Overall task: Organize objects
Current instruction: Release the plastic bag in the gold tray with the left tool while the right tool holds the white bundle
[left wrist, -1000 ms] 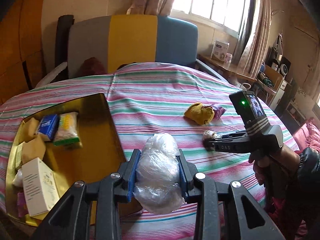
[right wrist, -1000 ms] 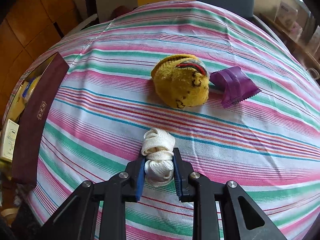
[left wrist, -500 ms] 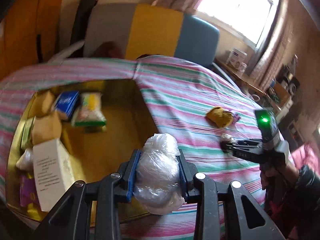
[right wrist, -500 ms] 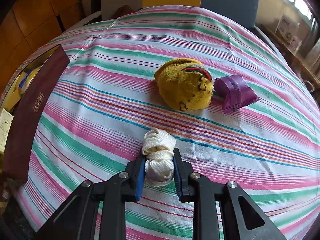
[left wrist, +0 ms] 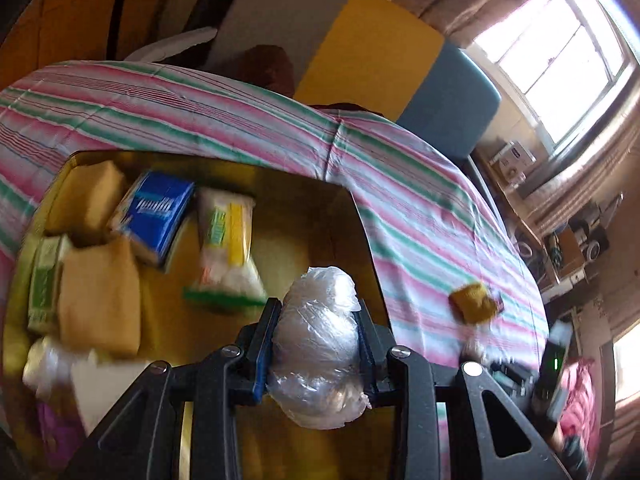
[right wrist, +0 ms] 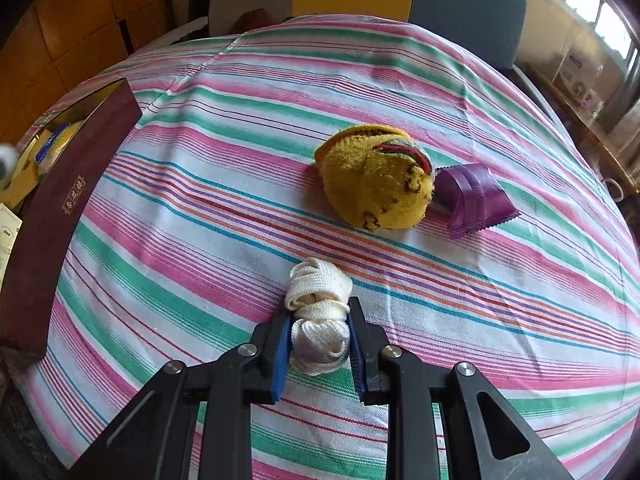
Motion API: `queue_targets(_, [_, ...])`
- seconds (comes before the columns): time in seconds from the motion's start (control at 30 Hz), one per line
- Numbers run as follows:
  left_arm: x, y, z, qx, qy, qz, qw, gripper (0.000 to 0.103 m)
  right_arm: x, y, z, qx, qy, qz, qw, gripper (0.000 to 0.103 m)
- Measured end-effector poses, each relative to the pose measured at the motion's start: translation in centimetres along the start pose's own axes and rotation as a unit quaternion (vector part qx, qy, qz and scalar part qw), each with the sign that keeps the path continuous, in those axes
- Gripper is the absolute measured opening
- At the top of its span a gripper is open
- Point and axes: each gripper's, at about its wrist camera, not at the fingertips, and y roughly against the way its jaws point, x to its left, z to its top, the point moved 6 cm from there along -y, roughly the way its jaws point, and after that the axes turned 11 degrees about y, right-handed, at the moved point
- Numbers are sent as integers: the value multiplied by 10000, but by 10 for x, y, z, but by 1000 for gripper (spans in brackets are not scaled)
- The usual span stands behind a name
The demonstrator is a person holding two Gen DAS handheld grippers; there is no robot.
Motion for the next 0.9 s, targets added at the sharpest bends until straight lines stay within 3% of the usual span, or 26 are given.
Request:
queue_targets(0.2, [0, -47, 34, 22, 36, 302, 9995, 34, -1, 0, 2, -11, -33, 9, 10000, 26])
queue_targets(0.37, [9, -85, 49, 99, 64, 710, 9974, 35, -1, -1, 3, -25, -50, 15, 10000, 26])
queue_targets(0.47, [12, -97, 52, 142, 34, 766, 9970, 37, -2, -2, 4, -39, -51, 22, 10000, 26])
queue_targets(0.63, [7, -90, 50, 76, -212, 806, 9965, 46, -3, -3, 6, -57, -69, 36, 10000, 26])
queue_targets(0.9, [0, -39, 25, -364, -589, 986, 9927, 46, -1, -2, 7, -69, -16, -8, 10000, 26])
